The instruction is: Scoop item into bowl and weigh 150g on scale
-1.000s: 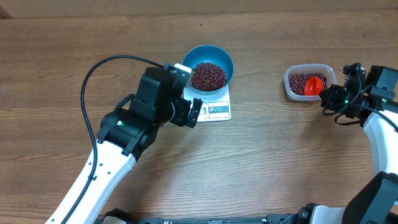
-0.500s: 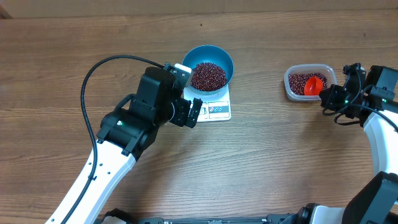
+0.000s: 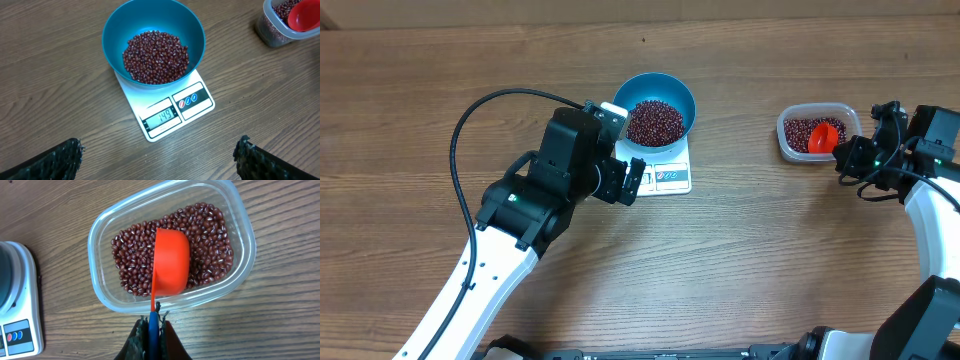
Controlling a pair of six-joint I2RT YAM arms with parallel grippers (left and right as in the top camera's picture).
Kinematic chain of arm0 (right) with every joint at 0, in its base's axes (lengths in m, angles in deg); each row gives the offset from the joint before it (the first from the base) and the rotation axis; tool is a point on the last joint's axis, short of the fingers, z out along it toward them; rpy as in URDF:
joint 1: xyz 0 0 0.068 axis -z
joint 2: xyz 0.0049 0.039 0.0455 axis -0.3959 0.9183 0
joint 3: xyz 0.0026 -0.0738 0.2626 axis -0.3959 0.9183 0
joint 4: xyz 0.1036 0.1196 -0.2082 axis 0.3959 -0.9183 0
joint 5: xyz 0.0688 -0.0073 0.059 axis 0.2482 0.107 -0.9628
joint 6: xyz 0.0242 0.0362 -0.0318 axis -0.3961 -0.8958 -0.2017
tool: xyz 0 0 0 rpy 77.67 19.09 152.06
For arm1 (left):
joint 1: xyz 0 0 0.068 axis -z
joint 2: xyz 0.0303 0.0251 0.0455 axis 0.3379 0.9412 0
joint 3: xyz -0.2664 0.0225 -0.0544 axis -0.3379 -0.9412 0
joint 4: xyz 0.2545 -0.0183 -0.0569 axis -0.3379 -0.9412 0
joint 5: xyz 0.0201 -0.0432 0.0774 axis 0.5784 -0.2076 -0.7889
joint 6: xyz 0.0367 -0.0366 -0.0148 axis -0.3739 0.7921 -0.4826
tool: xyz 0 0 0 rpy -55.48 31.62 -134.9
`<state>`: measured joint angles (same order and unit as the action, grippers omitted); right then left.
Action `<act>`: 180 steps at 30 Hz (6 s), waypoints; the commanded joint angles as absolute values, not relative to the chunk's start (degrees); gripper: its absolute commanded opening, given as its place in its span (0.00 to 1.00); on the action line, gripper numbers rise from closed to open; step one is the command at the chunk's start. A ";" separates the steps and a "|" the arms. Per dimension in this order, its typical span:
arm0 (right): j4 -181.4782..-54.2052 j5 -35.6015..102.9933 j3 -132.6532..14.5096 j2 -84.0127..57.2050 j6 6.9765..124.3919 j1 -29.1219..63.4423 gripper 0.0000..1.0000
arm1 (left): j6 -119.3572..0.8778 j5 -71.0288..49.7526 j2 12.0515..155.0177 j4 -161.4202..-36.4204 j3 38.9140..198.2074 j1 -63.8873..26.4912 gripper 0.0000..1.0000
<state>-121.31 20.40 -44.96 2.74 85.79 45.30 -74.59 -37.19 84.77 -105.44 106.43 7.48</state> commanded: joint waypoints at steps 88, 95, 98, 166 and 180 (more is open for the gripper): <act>-126.22 11.17 -45.25 5.27 108.22 45.13 0.04 | -73.81 -36.78 84.66 -105.23 106.71 7.24 0.99; -128.45 10.91 -45.25 5.27 108.65 45.13 0.04 | -73.81 -36.78 84.66 -105.23 106.71 7.24 1.00; -129.24 10.39 -45.25 5.27 108.65 45.13 0.04 | -73.81 -36.78 84.66 -105.23 106.71 7.24 1.00; -121.85 14.19 -45.25 5.32 106.73 45.15 0.04 | -73.81 -36.78 84.66 -105.23 106.71 7.24 1.00; -116.61 24.85 -45.25 5.34 110.14 45.15 0.04 | -73.81 -36.78 84.64 -105.23 106.71 7.24 1.00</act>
<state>-118.20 19.92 -45.09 5.10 108.90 45.34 -74.59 -37.19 84.77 -105.44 106.43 7.48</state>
